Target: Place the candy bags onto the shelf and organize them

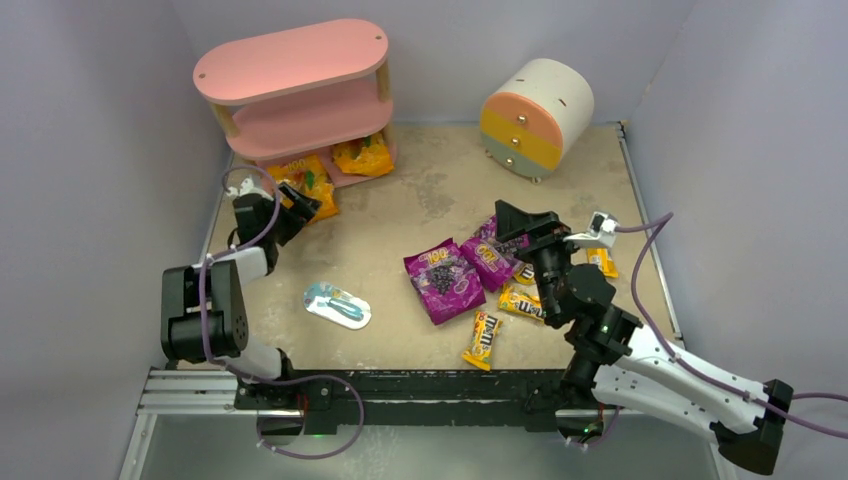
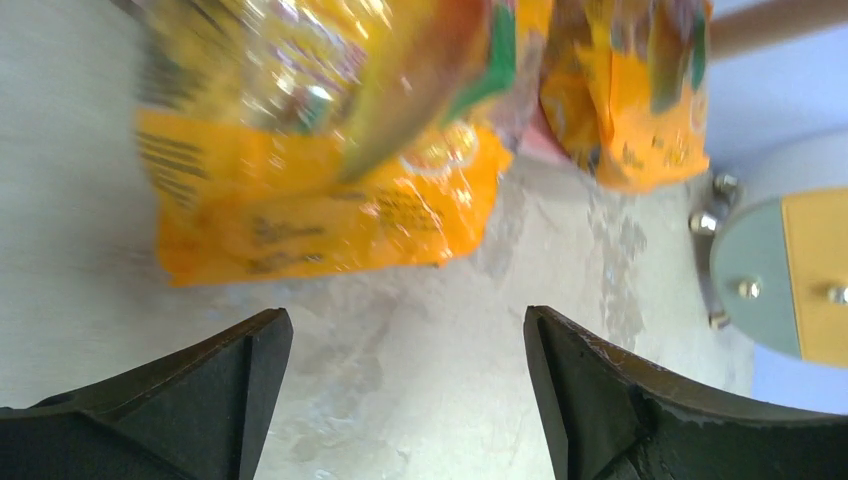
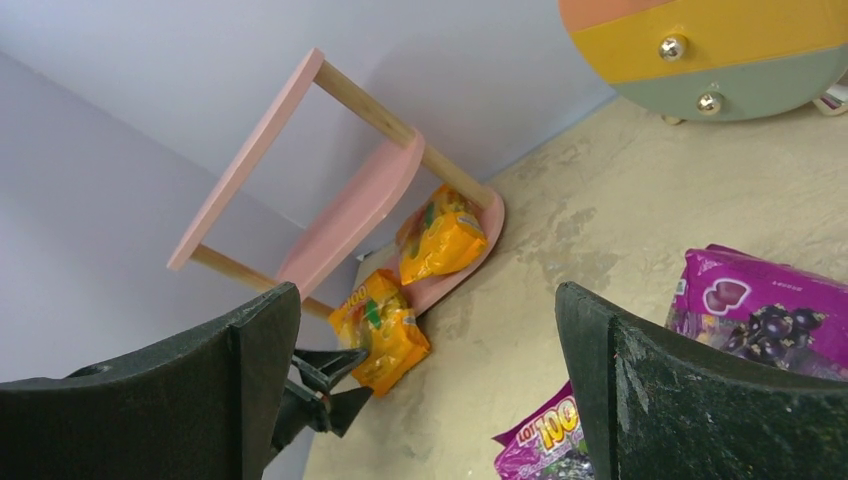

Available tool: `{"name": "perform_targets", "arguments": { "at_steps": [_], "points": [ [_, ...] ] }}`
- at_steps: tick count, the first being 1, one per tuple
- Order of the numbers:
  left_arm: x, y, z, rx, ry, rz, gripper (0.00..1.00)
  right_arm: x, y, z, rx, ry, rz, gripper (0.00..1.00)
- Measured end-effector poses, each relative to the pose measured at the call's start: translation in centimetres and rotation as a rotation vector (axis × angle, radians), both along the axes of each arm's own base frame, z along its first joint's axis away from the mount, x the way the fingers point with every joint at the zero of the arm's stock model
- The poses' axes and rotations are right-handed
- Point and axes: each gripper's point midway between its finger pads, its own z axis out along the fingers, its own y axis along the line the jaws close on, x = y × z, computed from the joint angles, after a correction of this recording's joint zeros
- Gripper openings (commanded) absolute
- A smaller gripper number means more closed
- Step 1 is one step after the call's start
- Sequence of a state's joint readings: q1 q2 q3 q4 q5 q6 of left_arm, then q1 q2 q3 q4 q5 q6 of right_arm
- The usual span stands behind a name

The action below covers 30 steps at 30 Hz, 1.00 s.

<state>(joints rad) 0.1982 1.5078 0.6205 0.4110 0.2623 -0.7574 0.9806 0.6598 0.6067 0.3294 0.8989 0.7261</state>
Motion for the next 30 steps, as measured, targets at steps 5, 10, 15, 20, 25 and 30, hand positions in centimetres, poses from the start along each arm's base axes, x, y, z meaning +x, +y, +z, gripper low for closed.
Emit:
{"name": "perform_targets", "arguments": {
  "at_steps": [5, 10, 15, 20, 25, 30],
  "points": [
    [0.1, -2.2, -2.8, -0.014, 0.064, -0.045, 0.89, 0.0, 0.0, -0.7, -0.021, 0.018, 0.0, 0.99],
    [1.4, -1.6, -3.9, -0.029, 0.053, -0.017, 0.88, 0.0, -0.2, -0.9, -0.024, 0.024, -0.008, 0.99],
    [3.3, -1.8, -3.7, -0.064, 0.002, -0.023, 0.86, 0.1, -0.6, -1.0, -0.025, 0.026, -0.032, 0.99],
    [4.2, -1.8, -3.5, -0.085, -0.01, -0.014, 0.87, 0.4, -0.6, -1.5, -0.068, 0.032, -0.045, 0.99],
    [5.3, -1.5, -2.3, -0.081, -0.024, -0.006, 0.86, 0.7, -0.5, -2.1, -0.12, 0.041, -0.058, 0.99],
    [6.8, -1.3, -0.3, -0.09, -0.078, 0.0, 0.86, 0.8, -0.9, -1.9, -0.145, 0.036, -0.084, 0.99]
  ]
}}
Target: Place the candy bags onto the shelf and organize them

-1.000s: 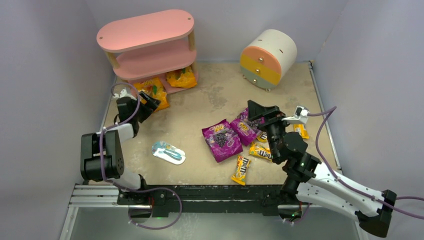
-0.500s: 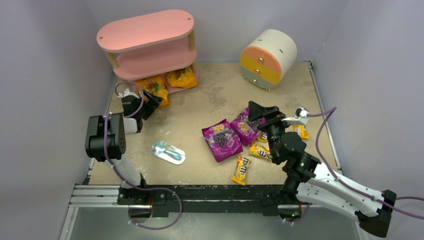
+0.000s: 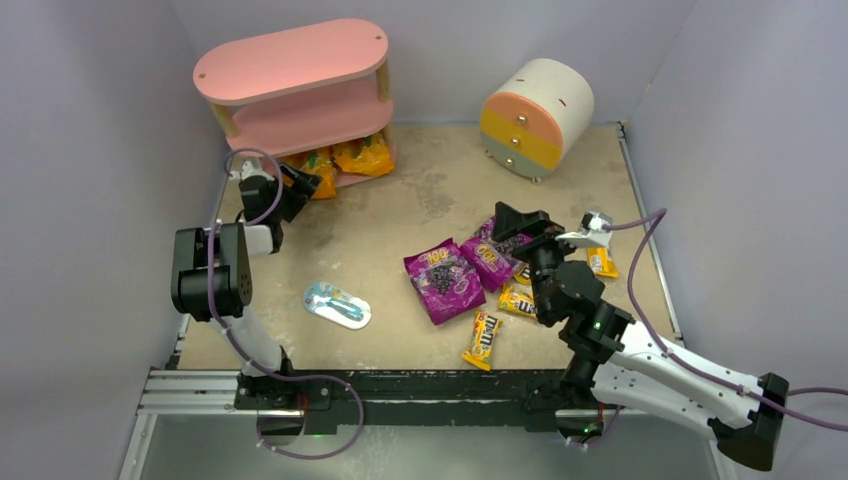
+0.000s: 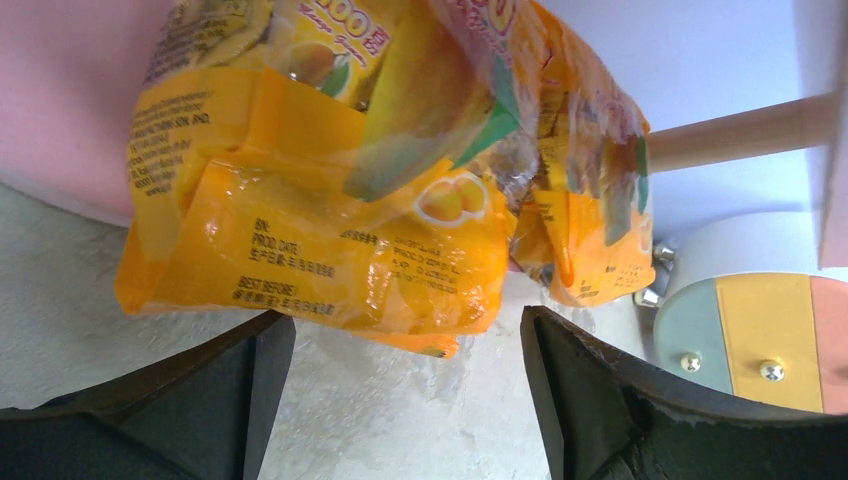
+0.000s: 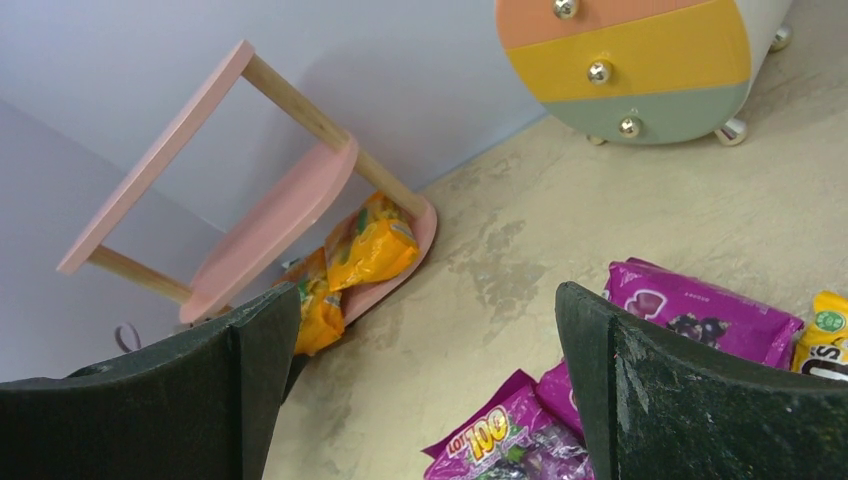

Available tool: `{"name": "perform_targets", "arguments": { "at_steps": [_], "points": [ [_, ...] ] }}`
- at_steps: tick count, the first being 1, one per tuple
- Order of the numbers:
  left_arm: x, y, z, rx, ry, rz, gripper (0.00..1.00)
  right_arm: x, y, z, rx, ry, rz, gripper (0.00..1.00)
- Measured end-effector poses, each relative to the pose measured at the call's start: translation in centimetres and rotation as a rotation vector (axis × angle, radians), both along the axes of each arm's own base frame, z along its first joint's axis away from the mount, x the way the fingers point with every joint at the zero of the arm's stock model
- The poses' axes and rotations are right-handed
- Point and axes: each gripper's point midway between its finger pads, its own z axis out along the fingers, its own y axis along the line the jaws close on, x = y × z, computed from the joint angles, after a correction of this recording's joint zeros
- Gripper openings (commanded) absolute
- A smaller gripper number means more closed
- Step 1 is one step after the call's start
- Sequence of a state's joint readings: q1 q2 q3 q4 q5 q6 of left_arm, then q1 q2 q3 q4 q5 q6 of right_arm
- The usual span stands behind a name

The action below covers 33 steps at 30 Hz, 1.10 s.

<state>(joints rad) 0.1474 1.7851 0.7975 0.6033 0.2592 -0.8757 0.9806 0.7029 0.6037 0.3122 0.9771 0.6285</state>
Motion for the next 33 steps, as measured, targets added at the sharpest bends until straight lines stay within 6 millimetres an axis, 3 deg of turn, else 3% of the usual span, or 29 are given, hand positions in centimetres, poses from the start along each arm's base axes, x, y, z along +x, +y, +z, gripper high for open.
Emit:
{"name": "perform_targets", "arguments": {
  "at_steps": [16, 23, 26, 33],
  "points": [
    [2.6, 0.3, 0.9, -0.018, -0.07, 0.009, 0.87, 0.2, -0.5, 0.3, -0.027, -0.009, -0.029, 0.99],
    [2.6, 0.0, 1.3, -0.017, -0.077, 0.004, 0.88, 0.2, -0.3, -0.1, -0.049, 0.011, -0.025, 0.99],
    [1.6, -0.7, 1.4, -0.012, -0.066, -0.012, 0.89, 0.1, -0.3, 0.0, -0.057, 0.021, -0.017, 0.99],
    [-4.0, -2.0, 2.4, 0.013, -0.023, -0.038, 0.96, -0.4, 0.2, -0.9, -0.09, 0.052, 0.037, 0.99]
  ]
}}
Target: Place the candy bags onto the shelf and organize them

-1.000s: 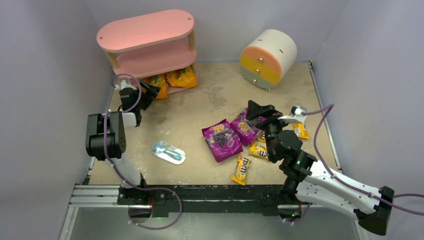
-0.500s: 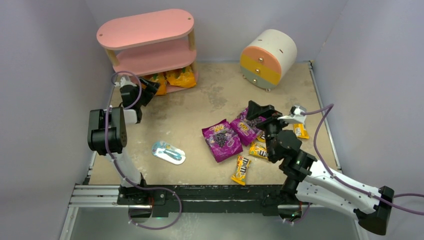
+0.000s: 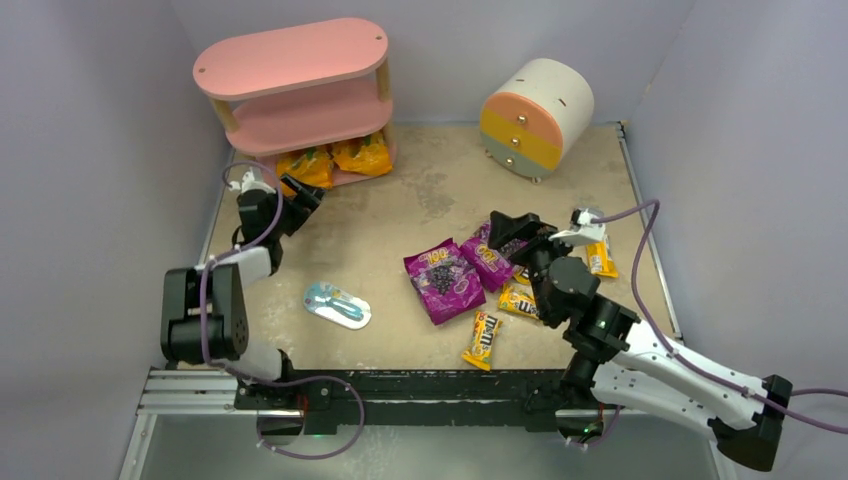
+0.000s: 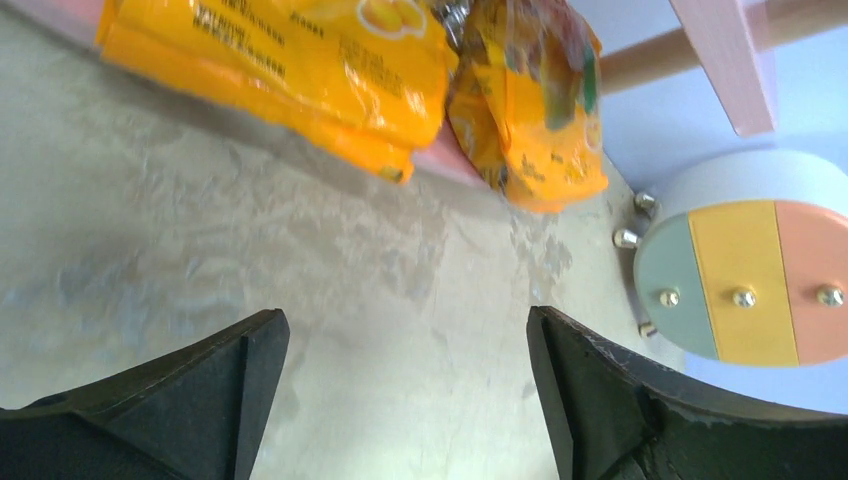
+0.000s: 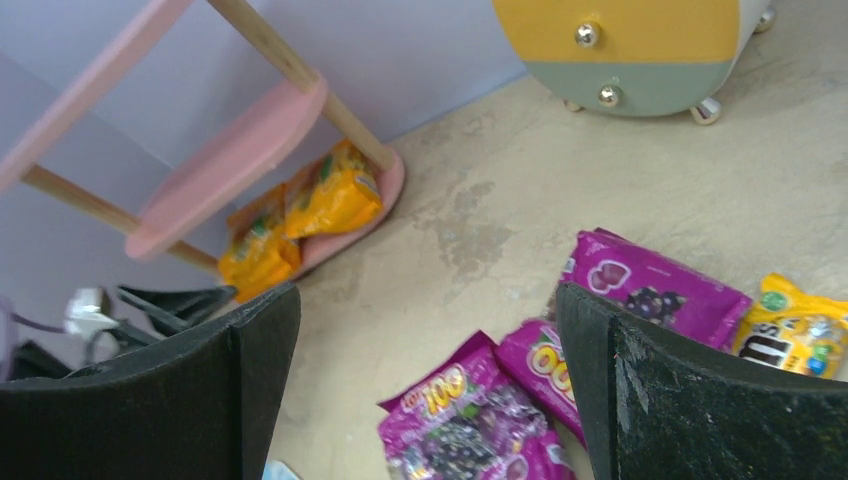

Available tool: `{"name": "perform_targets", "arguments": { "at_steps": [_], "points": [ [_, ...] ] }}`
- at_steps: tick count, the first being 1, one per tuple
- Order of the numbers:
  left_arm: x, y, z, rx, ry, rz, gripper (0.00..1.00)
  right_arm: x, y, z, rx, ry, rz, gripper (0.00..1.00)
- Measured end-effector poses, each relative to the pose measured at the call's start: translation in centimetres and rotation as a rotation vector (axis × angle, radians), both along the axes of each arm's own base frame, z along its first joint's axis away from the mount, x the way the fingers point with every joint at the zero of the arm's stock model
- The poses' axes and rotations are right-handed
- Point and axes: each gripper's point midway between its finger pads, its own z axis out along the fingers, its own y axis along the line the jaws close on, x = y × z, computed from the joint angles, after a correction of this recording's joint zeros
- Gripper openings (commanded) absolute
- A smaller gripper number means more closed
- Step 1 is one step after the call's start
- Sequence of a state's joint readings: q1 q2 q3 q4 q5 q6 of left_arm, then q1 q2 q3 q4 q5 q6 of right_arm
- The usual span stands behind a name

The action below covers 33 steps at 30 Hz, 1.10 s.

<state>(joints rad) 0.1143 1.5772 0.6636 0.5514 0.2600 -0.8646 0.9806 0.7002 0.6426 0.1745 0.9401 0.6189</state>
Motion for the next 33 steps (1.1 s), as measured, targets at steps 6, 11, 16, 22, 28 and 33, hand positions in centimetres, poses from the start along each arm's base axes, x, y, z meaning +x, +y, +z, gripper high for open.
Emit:
{"name": "perform_targets", "arguments": {
  "at_steps": [6, 11, 16, 22, 28, 33],
  "points": [
    [-5.9, -0.9, 2.0, 0.051, 0.009, -0.033, 0.97, -0.7, 1.4, -2.1, -0.179, 0.094, 0.115, 0.99],
    [-9.4, -3.8, 3.4, 0.107, 0.01, -0.147, 0.98, -1.9, 5.1, -6.5, -0.36, 0.23, 0.347, 0.99],
    [-13.9, -7.2, 2.2, 0.096, 0.045, -0.299, 0.98, -3.2, 8.5, -13.4, -0.479, 0.463, 0.583, 0.98],
    [-17.4, -8.6, 1.5, 0.072, 0.074, -0.376, 0.99, -1.3, 7.4, -18.3, -0.438, 0.676, 0.654, 0.97],
    [-17.9, -8.9, 2.1, 0.067, 0.054, -0.393, 0.99, -1.0, 8.5, -20.3, -0.431, 0.746, 0.74, 0.97],
    [-18.2, -9.1, 1.3, 0.057, 0.084, -0.409, 0.99, -0.8, 8.3, -22.1, -0.452, 0.793, 0.731, 0.97]
  ]
}}
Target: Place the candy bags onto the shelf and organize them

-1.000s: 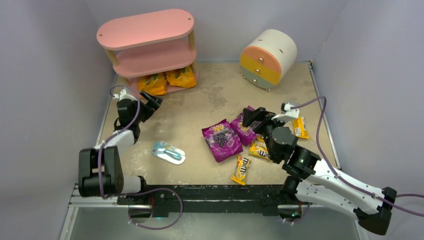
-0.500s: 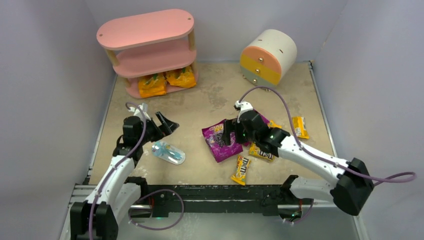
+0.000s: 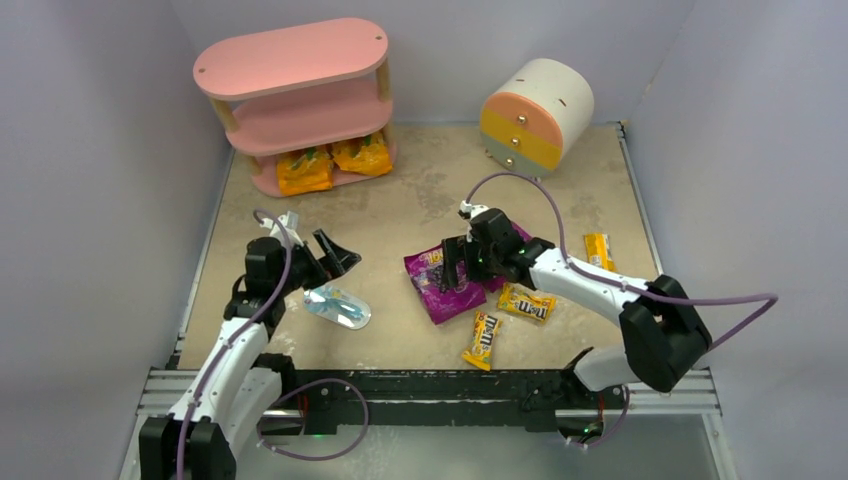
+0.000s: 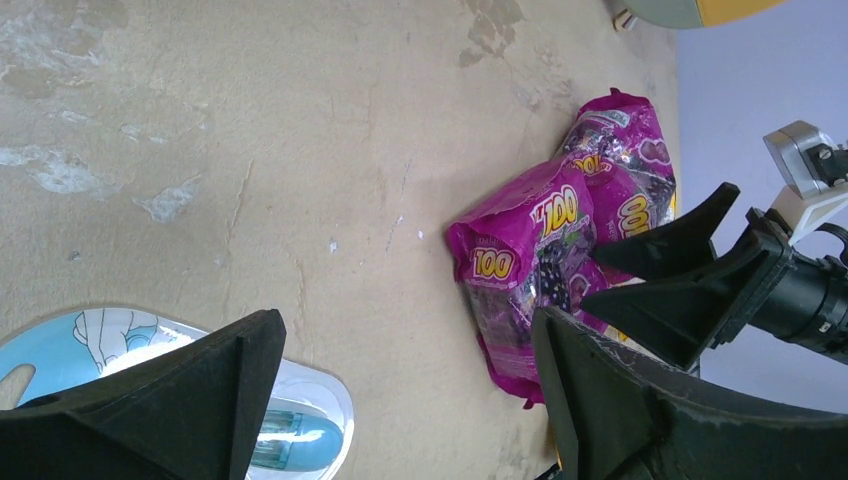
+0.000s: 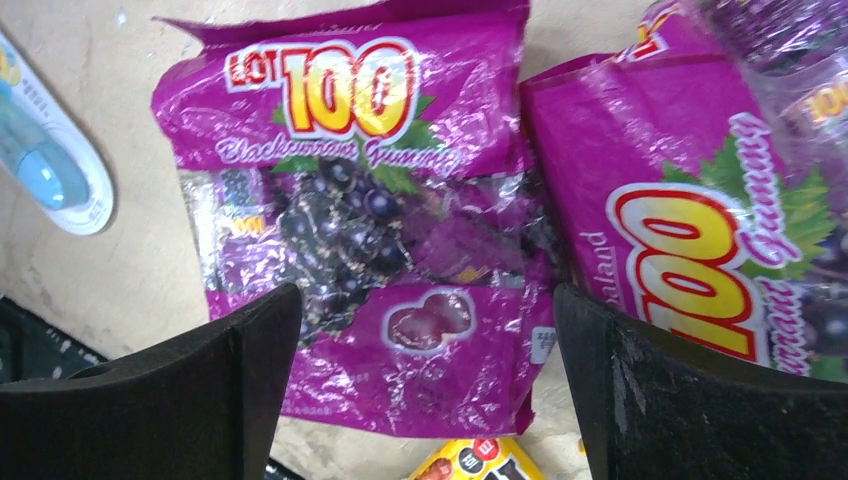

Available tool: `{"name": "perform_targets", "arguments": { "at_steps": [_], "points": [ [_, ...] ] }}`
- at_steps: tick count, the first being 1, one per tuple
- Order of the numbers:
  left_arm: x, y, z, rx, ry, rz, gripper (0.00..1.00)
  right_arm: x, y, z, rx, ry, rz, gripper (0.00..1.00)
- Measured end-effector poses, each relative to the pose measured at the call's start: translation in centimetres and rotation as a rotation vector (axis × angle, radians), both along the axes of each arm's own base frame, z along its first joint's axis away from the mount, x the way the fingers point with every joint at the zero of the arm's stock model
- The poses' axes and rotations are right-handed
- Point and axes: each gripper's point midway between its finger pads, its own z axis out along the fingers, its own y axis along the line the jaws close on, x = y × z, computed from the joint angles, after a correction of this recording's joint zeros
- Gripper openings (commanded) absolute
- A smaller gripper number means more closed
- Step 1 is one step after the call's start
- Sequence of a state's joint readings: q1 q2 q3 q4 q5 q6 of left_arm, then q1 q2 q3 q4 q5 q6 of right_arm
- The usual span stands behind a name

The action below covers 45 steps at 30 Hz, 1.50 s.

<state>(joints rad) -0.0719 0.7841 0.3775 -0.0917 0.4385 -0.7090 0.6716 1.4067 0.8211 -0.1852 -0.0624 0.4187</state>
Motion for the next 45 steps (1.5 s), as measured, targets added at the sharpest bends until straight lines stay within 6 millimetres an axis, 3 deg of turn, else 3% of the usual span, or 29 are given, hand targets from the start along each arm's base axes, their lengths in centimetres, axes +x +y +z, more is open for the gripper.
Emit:
{"name": "perform_targets", "arguments": {
  "at_steps": [8, 17, 22, 26, 30, 32, 40, 45],
  "points": [
    [0.2, -0.1, -0.5, 0.0, 0.013, -0.004, 0.99, 1.5, -0.6, -0.3, -0.035, -0.053, -0.043, 0.98],
    [0.1, -0.7, -1.3, -0.013, 0.016, -0.034, 1.0, 2.6, 1.2, -2.7, -0.019, -0.05, 0.026, 0.95],
    [0.2, -1.2, -1.1, -0.027, 0.002, -0.063, 1.0, 3.3, 3.1, -3.2, 0.041, -0.045, 0.099, 0.75],
    [0.3, -1.6, -1.0, -0.035, -0.008, -0.081, 1.0, 3.1, 4.0, -2.9, 0.096, -0.051, 0.139, 0.43],
    [0.2, -1.8, -1.3, -0.044, -0.004, -0.095, 1.0, 1.9, 3.7, -1.6, 0.143, -0.073, 0.144, 0.19],
    [0.3, -2.2, -1.2, -0.052, -0.01, -0.112, 1.0, 1.3, 3.5, -0.6, 0.168, -0.085, 0.14, 0.02],
    [-1.0, -6.1, -0.5, -0.121, -0.061, -0.28, 1.0, 0.1, 3.0, 3.6, 0.273, -0.146, 0.097, 0.0],
    [-2.1, -9.4, 1.7, -0.185, -0.15, -0.401, 1.0, 0.0, 2.8, 9.4, 0.392, -0.264, 0.054, 0.0]
  ]
}}
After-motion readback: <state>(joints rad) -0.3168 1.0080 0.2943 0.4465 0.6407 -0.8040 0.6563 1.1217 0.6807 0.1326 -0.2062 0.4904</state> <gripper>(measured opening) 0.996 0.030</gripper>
